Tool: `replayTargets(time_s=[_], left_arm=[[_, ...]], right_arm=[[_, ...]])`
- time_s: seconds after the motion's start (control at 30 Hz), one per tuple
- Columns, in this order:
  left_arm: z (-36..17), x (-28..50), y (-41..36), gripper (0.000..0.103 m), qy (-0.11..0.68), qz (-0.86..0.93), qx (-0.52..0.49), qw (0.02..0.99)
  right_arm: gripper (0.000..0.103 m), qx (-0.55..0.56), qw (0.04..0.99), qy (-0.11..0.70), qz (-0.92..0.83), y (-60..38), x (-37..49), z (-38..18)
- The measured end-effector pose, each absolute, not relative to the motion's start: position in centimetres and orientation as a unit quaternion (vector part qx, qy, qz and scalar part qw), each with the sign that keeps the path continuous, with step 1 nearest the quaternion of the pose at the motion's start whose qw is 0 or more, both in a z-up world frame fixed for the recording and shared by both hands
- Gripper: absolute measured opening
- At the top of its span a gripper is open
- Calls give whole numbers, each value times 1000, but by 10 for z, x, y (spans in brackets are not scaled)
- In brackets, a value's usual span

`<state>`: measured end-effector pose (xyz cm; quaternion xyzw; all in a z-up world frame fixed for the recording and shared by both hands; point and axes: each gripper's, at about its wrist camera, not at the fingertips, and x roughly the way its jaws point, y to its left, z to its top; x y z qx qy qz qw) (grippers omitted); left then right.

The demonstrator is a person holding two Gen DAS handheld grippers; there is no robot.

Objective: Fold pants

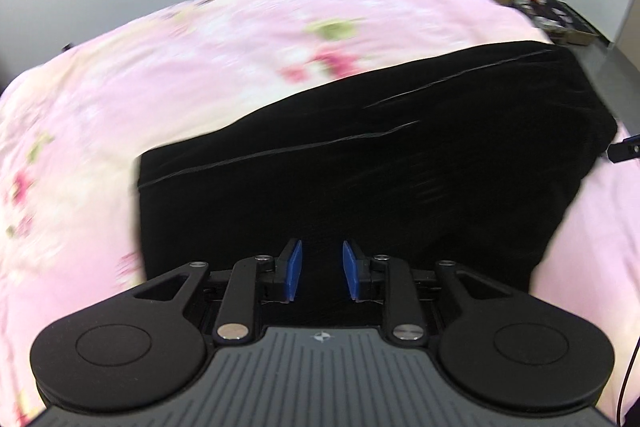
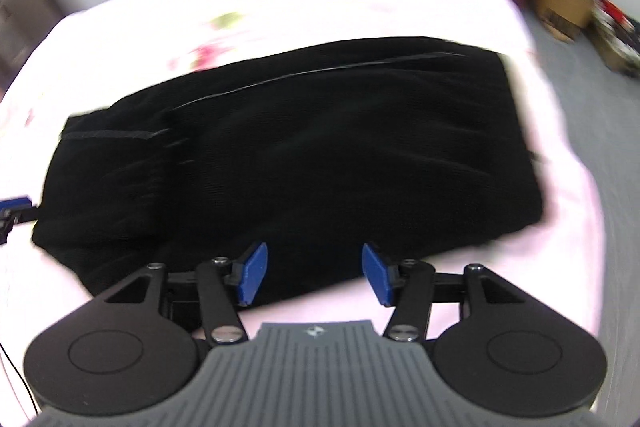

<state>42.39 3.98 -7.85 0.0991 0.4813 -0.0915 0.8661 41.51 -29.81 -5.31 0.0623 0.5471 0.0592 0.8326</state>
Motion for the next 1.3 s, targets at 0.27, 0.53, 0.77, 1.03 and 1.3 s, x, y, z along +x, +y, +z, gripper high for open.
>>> replayTargets(time_s=[0.27,0.53,0.77,1.03,1.3], left_arm=[[-106,465,-40,30,485,-100,103,863],[-141,515,-54,30,506,-55,61,859],[-168,523,-65,30,526,-67,128,838],[-175,532,-64,31,552,-82,142,818],[-169,522,-48,32,538,-91,106,831]], right_arm=[[60,199,820,536,4,-410,412,-73],[63,316,789,526,-4,-457,439,-116],[65,428,755,498,19,-477,452,-163],[47,377,787,487,29,-465,460,-153],[25,273,843,461,39,-425,465,-62]])
